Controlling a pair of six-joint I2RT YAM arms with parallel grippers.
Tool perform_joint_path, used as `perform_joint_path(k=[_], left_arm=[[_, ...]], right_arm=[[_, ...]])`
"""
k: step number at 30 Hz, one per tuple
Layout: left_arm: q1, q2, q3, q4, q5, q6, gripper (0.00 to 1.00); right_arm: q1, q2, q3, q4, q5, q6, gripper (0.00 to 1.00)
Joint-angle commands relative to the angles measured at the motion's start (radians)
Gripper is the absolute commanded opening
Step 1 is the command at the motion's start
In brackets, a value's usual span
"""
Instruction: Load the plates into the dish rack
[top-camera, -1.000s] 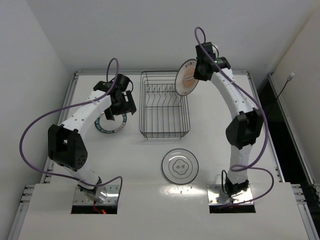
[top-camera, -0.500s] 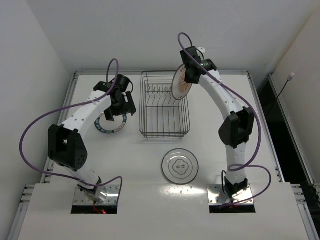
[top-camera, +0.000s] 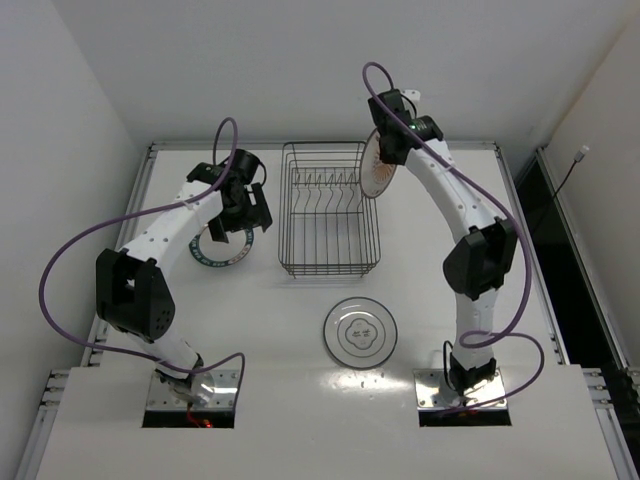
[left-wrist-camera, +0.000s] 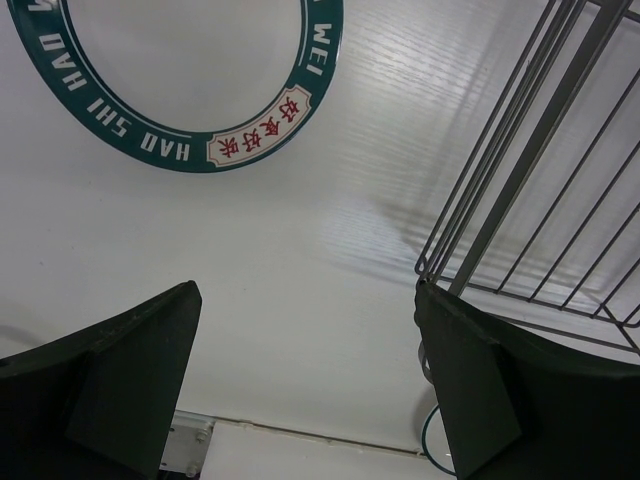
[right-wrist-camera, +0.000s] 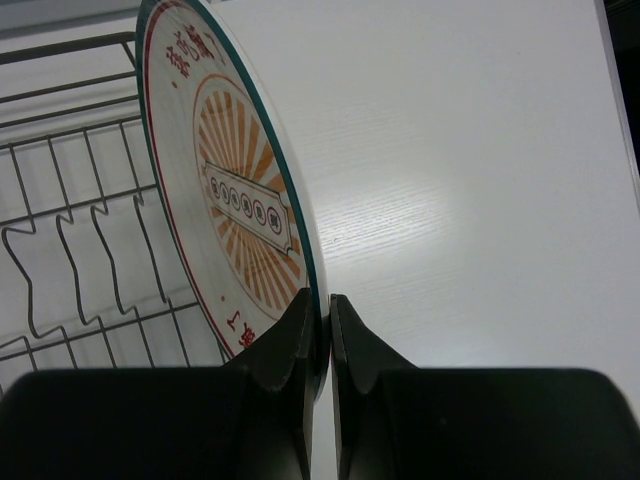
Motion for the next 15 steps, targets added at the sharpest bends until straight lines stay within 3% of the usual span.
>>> perform_joint_path(k=[1, 15], left_arm=[[0.008, -0.044, -0.005, -0.005, -0.023, -0.011, 0.87], [0.008, -0.054, -0.014, -0.005, -0.024, -0.011, 0.87]], right_arm=[[0.003, -0.051, -0.011, 0.035, 0.024, -0.01, 0.0], [0.089, 0.087, 0.047, 0.012, -0.007, -0.02, 0.0]])
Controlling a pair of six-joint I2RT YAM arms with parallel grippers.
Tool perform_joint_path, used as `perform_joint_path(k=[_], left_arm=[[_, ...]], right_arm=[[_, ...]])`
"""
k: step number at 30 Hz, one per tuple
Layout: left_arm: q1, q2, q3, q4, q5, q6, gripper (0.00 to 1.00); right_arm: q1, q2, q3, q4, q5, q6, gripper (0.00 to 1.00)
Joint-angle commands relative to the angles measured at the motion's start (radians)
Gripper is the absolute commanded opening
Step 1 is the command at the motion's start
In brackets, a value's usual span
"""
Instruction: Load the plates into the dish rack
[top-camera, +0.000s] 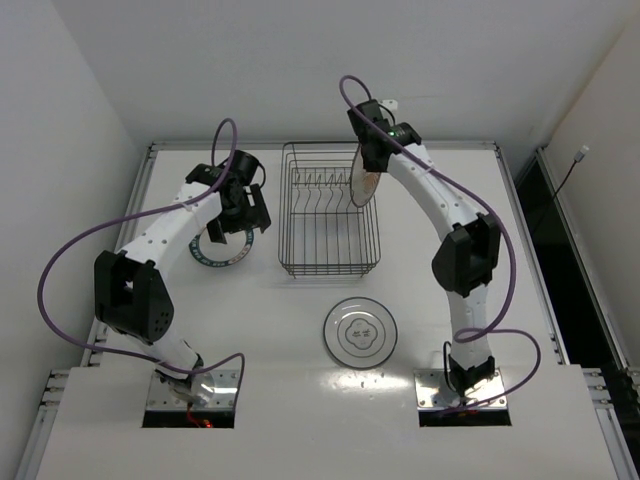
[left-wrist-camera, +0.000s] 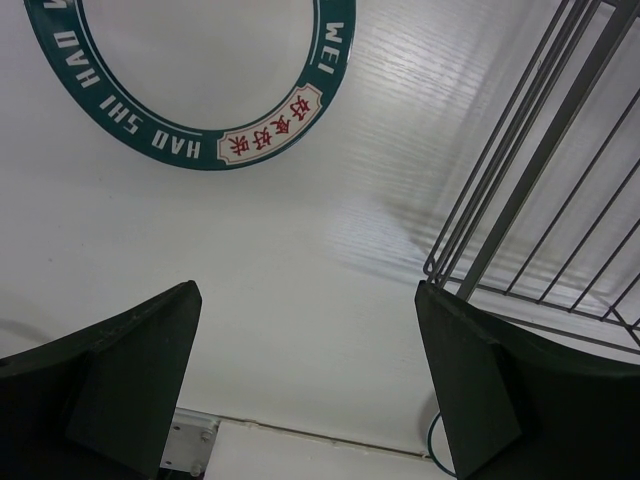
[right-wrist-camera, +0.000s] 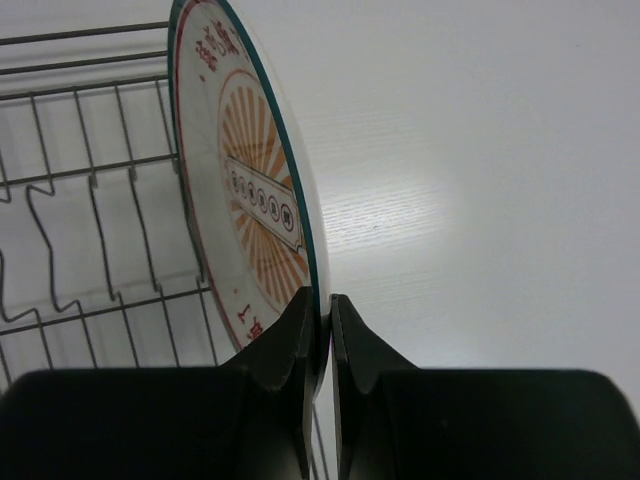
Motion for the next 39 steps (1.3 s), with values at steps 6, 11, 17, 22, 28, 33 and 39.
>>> perform_joint_path(k=[6, 11, 17, 22, 28, 33, 39], left_arm=[[0.008, -0.041, -0.002, -0.002, -0.008, -0.011, 0.87], [0.008, -0.032, -0.002, -0.002, 0.012, -0.011, 0.87], [0.008, -0.014, -0.002, 0.007, 0.021, -0.011, 0.87], [0.008, -0.013, 0.007, -0.002, 0.012, -0.02, 0.87], [0.008, -0.023, 0.007, -0.011, 0.003, -0.029, 0.87], [0.008, -0.041, -0.025, -0.011, 0.012, -0.029, 0.87], [0.008, -0.041, -0.043, -0.002, 0.033, -0.029, 0.87]], right_arm=[[0.08, 0.074, 0.054, -0.027, 0.027, -0.028, 0.04], [0.08, 0.049, 0.018, -0.018, -0.01, -0.019, 0.06], [0.089, 0.04, -0.006, -0.018, -0.068, -0.009, 0.09], [0.109, 0.06, 0.014, -0.018, -0.133, 0.009, 0.2], [0.109, 0.049, 0.014, -0.018, -0.145, 0.031, 0.2], [0.1, -0.007, 0.005, -0.067, -0.121, 0.031, 0.5], [0.08, -0.2, -0.033, -0.098, -0.113, 0.012, 0.67]])
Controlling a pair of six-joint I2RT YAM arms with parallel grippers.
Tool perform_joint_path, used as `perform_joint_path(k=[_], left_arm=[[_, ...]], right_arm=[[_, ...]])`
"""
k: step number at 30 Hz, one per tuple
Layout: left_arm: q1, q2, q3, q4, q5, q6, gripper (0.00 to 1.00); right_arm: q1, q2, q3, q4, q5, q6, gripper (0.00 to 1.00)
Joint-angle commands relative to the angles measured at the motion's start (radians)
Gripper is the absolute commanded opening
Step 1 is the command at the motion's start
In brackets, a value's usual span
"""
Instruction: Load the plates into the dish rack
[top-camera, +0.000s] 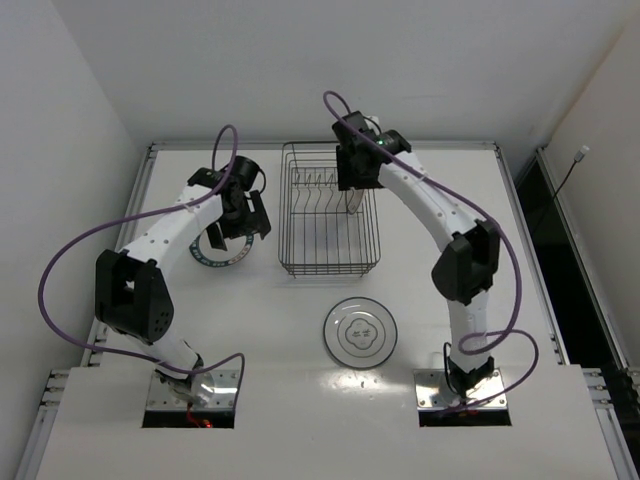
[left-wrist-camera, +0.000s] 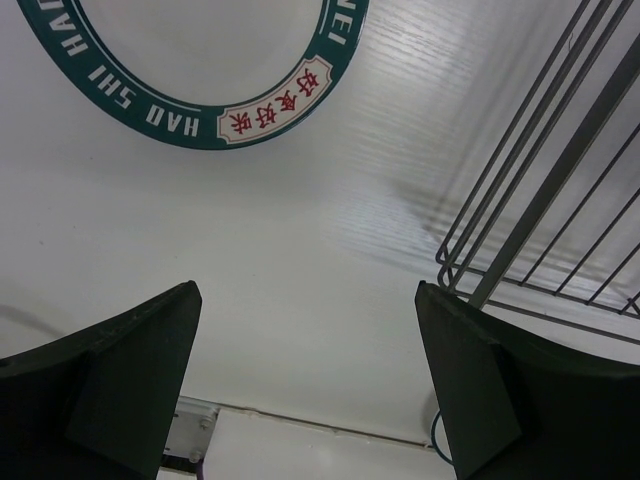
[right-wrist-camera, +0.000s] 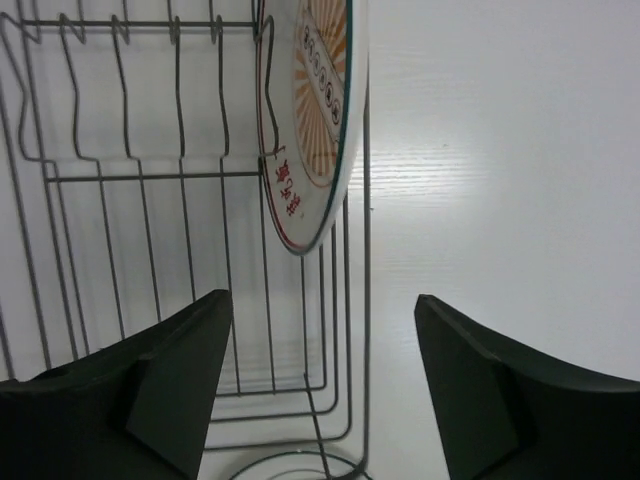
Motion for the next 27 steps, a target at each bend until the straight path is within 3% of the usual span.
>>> perform_joint_path(k=[1, 4, 7, 10, 12, 13, 15, 20, 21, 27], left_arm=[[0.008, -0.041, -0.005, 0.003, 0.019, -0.011, 0.87], [0.008, -0.041, -0.005, 0.003, 0.019, -0.02, 0.87], [0.008, -0.041, 0.016, 0.003, 0.029, -0.02, 0.87], [-0.001, -0.041, 0.004, 0.012, 0.04, -0.02, 0.87], [-0.001, -0.041, -0.008, 0.021, 0.063, -0.02, 0.87], [-0.001, -0.053, -0.02, 0.021, 0.063, -0.02, 0.87], [-0.001, -0.067, -0.031, 0.032, 0.072, -0.009, 0.87], [-0.001, -0.085, -0.083, 0.054, 0.072, 0.0, 0.87], [-0.001, -0.085, -0.083, 0.054, 0.072, 0.0, 0.87], [-0.019, -0.105, -0.094, 0.044, 0.063, 0.0, 0.87]], right_arm=[[-0.016, -0.207, -0.003, -0.028, -0.028, -0.012, 0.73], [-0.037, -0.344, -0.075, -0.038, -0.12, -0.021, 0.84], [-0.083, -0.494, -0.327, 0.014, -0.314, -0.012, 0.85], [-0.126, -0.724, -0.787, 0.123, -0.503, 0.023, 0.85], [-0.157, -0.9, -0.973, 0.195, -0.612, 0.054, 0.85], [-0.187, -0.961, -1.143, 0.221, -0.644, 0.084, 0.85], [-0.217, -1.121, -1.295, 0.312, -0.778, 0.112, 0.85], [-0.276, -1.295, -1.725, 0.474, -0.937, 0.196, 0.85], [-0.29, -1.309, -1.726, 0.475, -0.954, 0.205, 0.85], [-0.342, -1.216, -1.992, 0.876, -1.155, 0.279, 0.83]])
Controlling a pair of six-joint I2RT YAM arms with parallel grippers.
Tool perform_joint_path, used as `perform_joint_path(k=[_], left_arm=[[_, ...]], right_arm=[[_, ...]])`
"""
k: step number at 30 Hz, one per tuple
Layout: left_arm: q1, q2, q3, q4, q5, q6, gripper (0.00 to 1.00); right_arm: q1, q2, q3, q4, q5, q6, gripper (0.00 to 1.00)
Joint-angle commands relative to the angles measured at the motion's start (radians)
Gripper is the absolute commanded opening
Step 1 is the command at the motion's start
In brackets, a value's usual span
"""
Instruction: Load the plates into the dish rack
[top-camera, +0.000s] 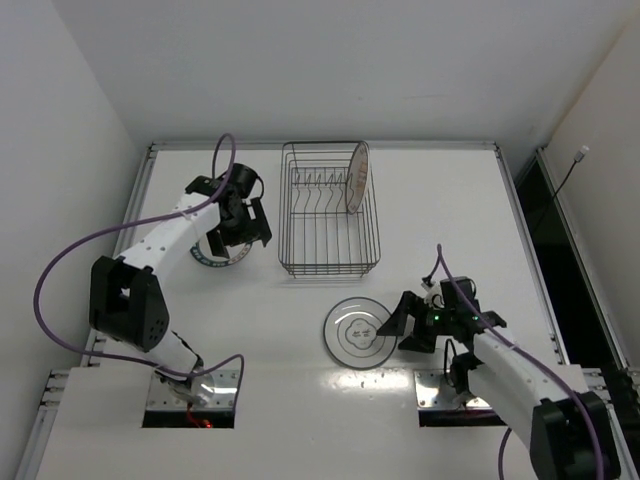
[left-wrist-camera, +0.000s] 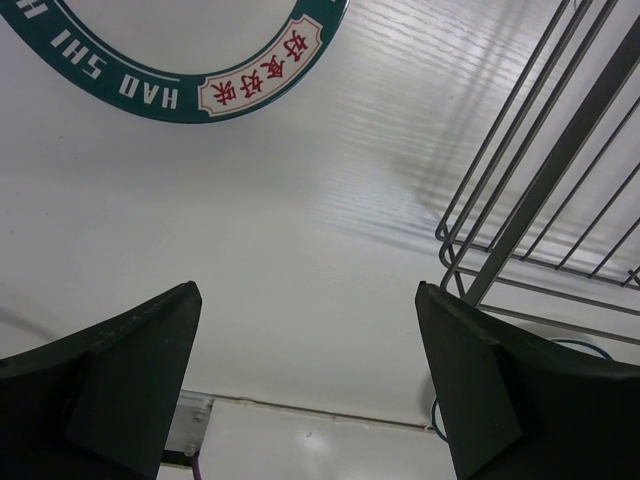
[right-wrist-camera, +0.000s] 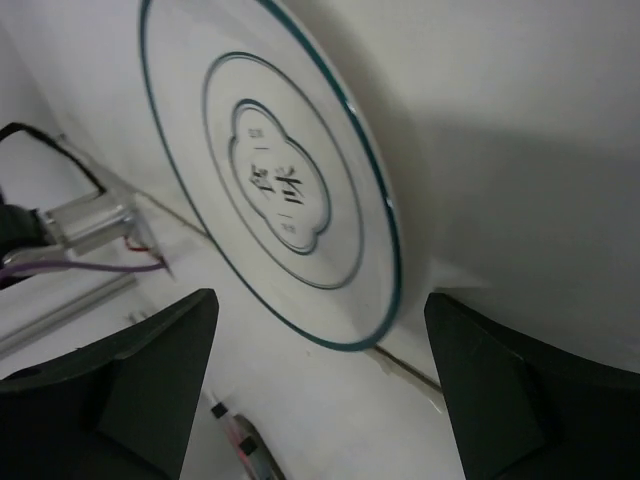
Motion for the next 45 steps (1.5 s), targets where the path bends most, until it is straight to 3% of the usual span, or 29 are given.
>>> perform_joint_path(k=[1, 6, 10, 11, 13, 14, 16, 19, 21, 22, 24, 28, 31, 36, 39, 45], left_arm=[[-0.014, -0.058, -0.01, 0.012, 0.001, 0.003, 0.87], [-0.014, -0.107, -0.042, 0.012, -0.012, 0.003, 0.87], [-0.014, -0.129, -0.053, 0.003, -0.021, 0.003, 0.87], [-0.014, -0.139, -0.062, 0.003, -0.03, 0.003, 0.87], [-0.014, -0.149, -0.062, 0.003, -0.03, 0.003, 0.87], [-0.014, -0.158, -0.062, 0.003, -0.03, 0.003, 0.87], [-0.014, -0.158, -0.072, 0.003, -0.03, 0.003, 0.87], [-0.014, -0.181, -0.072, 0.003, -0.039, 0.003, 0.87], [-0.014, -0.19, -0.072, 0.003, -0.05, 0.003, 0.87], [-0.014, -0.19, -0.072, 0.003, -0.062, 0.003, 0.87], [-0.014, -0.211, -0.072, 0.003, -0.062, 0.003, 0.87], [-0.014, -0.234, -0.081, 0.003, -0.082, -0.006, 0.87], [-0.014, -0.245, -0.093, 0.012, -0.091, -0.006, 0.88], [-0.014, -0.258, -0.093, 0.003, -0.101, -0.006, 0.88], [-0.014, -0.267, -0.093, -0.006, -0.101, -0.006, 0.88], [-0.014, -0.267, -0.093, -0.006, -0.11, -0.015, 0.88]], right_arm=[[-0.019, 0.09, -0.097, 0.335, -0.132, 0.054, 0.83], [-0.04, 0.4, -0.134, 0.566, -0.151, 0.007, 0.74], [-0.05, 0.678, -0.096, 0.666, -0.162, -0.068, 0.49], [-0.05, 0.727, -0.075, 0.666, -0.171, -0.12, 0.38], [-0.039, 0.766, -0.024, 0.614, -0.155, -0.121, 0.25], [-0.053, 0.775, -0.01, 0.599, -0.168, -0.139, 0.12], [-0.053, 0.775, 0.01, 0.542, -0.154, -0.171, 0.01], [-0.041, 0.711, 0.022, 0.4, -0.123, -0.199, 0.0], [-0.025, 0.521, 0.054, 0.205, -0.067, -0.21, 0.0], [-0.025, 0.335, 0.106, 0.117, -0.038, -0.21, 0.0], [-0.016, 0.154, 0.196, -0.16, 0.083, -0.199, 0.0], [-0.016, -0.045, 0.546, -0.471, 0.237, -0.159, 0.0], [-0.016, -0.046, 0.756, -0.58, 0.334, -0.138, 0.0], [-0.007, 0.11, 1.051, -0.631, 0.446, -0.15, 0.0], [0.002, 0.23, 1.244, -0.608, 0.521, -0.15, 0.0], [0.085, 0.466, 1.451, -0.455, 0.72, -0.093, 0.0]])
